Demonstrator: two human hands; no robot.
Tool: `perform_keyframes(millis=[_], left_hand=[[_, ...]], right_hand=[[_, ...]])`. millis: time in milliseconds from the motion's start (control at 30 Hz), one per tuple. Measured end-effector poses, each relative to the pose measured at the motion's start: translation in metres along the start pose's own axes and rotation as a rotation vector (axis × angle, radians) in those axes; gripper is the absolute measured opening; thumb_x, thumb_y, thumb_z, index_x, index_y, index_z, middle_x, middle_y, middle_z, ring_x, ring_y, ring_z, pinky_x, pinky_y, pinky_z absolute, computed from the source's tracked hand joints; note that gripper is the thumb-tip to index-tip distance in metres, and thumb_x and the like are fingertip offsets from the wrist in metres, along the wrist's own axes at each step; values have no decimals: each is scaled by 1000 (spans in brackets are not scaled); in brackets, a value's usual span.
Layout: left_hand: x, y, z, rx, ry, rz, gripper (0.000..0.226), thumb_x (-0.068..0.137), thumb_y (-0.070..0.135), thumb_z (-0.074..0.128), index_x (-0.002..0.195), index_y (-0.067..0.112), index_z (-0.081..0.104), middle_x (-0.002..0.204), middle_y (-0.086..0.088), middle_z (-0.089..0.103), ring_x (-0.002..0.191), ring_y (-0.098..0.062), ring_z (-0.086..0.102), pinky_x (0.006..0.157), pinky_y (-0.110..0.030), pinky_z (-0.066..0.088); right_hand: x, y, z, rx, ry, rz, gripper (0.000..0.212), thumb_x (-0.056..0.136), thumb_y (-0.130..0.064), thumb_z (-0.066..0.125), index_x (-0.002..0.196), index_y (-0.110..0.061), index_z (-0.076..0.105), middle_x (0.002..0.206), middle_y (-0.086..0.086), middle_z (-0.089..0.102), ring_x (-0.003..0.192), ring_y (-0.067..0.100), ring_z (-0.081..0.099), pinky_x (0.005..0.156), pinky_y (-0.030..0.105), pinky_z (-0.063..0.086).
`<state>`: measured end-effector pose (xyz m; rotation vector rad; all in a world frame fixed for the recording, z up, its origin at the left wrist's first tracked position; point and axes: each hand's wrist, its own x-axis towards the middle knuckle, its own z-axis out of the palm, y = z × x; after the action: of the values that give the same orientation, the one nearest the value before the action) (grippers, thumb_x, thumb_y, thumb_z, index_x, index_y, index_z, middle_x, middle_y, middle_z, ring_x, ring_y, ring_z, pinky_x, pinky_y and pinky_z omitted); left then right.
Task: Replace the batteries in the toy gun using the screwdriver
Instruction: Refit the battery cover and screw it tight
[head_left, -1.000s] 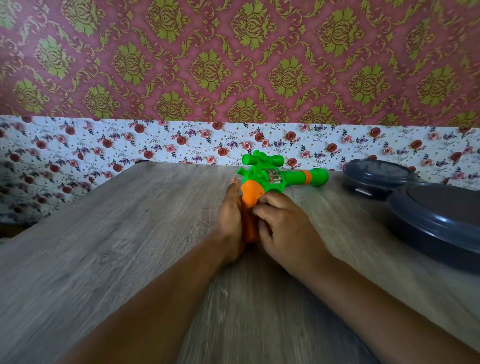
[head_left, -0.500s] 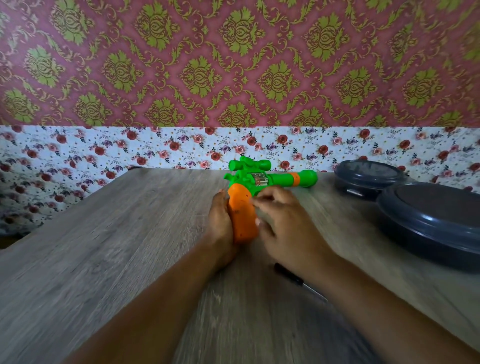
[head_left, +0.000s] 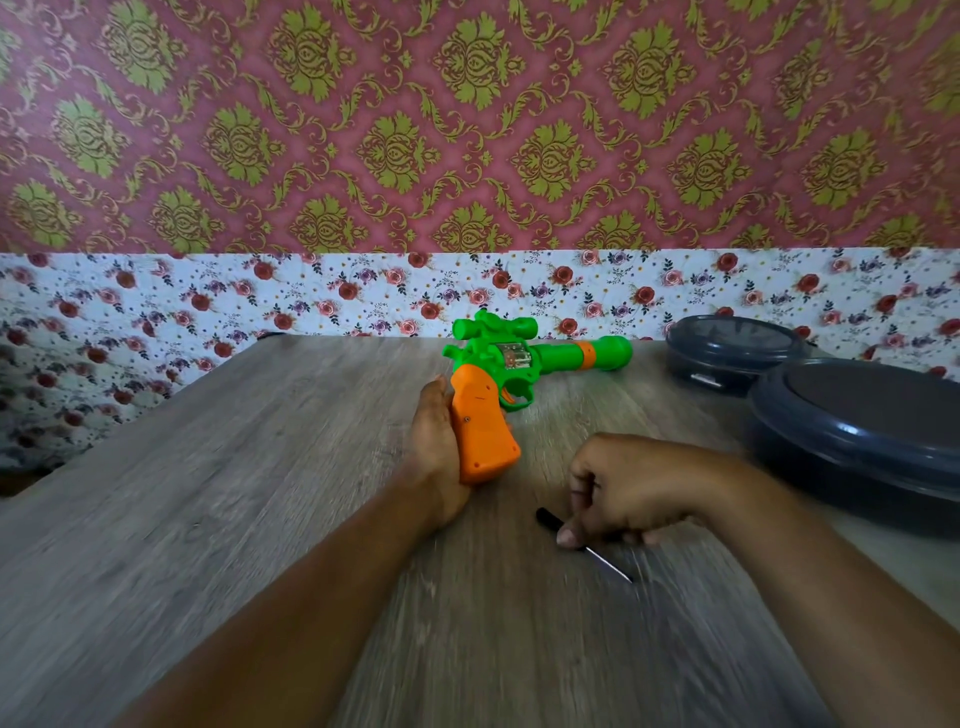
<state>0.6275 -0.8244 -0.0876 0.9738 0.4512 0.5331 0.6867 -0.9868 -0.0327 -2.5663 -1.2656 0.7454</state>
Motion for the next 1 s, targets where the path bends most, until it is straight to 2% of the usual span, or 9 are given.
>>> perform_keyframes(millis=[167,267,367,433,500,567,733,900,1000], left_hand=[[-1,-3,3,39,10,36,58,98,50,28,137,10,42,94,-14,63,77,-22,62,64,-34,51],[-5,-2,5,65,-10,40,52,98,49,28,124,12,53,90,-13,63,77,-23,61,67,-33,50],[-7,-3,5,121,-34,40,45,98,48,25,102,19,59,94,-13,65,79,-22,61,68,-32,49],[-8,-3,7,145,-39,41,50,99,47,23,106,14,60,94,-13,66,78,-22,62,67,-31,49],[-10,-4,9,153,-38,49,57,98,46,23,117,6,59,98,-18,65,78,-25,61,67,-30,49],[-9,-6,10,169,-25,52,61,97,49,26,121,4,58,103,-21,63,79,-26,60,68,-30,47],[-8,-9,9,209,-18,65,62,96,51,27,123,5,58,110,-25,63,88,-29,60,76,-35,47],[-6,-10,8,202,-52,88,60,98,47,25,132,5,50,113,-21,62,89,-26,60,71,-33,49],[-7,-9,8,186,-67,95,58,98,46,25,132,6,50,105,-18,62,81,-23,60,69,-31,48]], right_hand=[[0,-3,2,-42,54,-101,12,79,-18,71,81,-7,66,70,5,60,61,16,60,47,22,47],[5,-6,4,47,187,-213,5,79,-13,68,80,-10,64,65,3,61,54,16,62,53,29,52],[10,-7,5,273,356,-369,30,83,-9,63,110,-21,59,64,1,58,51,12,58,56,32,50],[13,-9,6,400,466,-477,37,87,-7,60,119,-26,57,66,5,56,54,8,58,62,33,50],[16,-14,8,544,606,-556,31,86,-3,60,102,-29,61,70,8,60,57,9,59,66,36,53],[19,-16,12,645,755,-589,27,84,-1,62,84,-28,60,68,-2,61,59,9,59,66,36,53],[21,-16,18,391,982,-601,10,85,-6,62,87,-16,62,77,-4,65,76,7,61,64,17,48],[21,-16,16,286,1025,-651,9,84,-6,58,88,-9,65,77,2,67,77,8,59,62,12,43],[16,-14,10,302,1018,-644,11,85,0,59,84,-10,65,72,-2,64,77,9,60,61,21,48]])
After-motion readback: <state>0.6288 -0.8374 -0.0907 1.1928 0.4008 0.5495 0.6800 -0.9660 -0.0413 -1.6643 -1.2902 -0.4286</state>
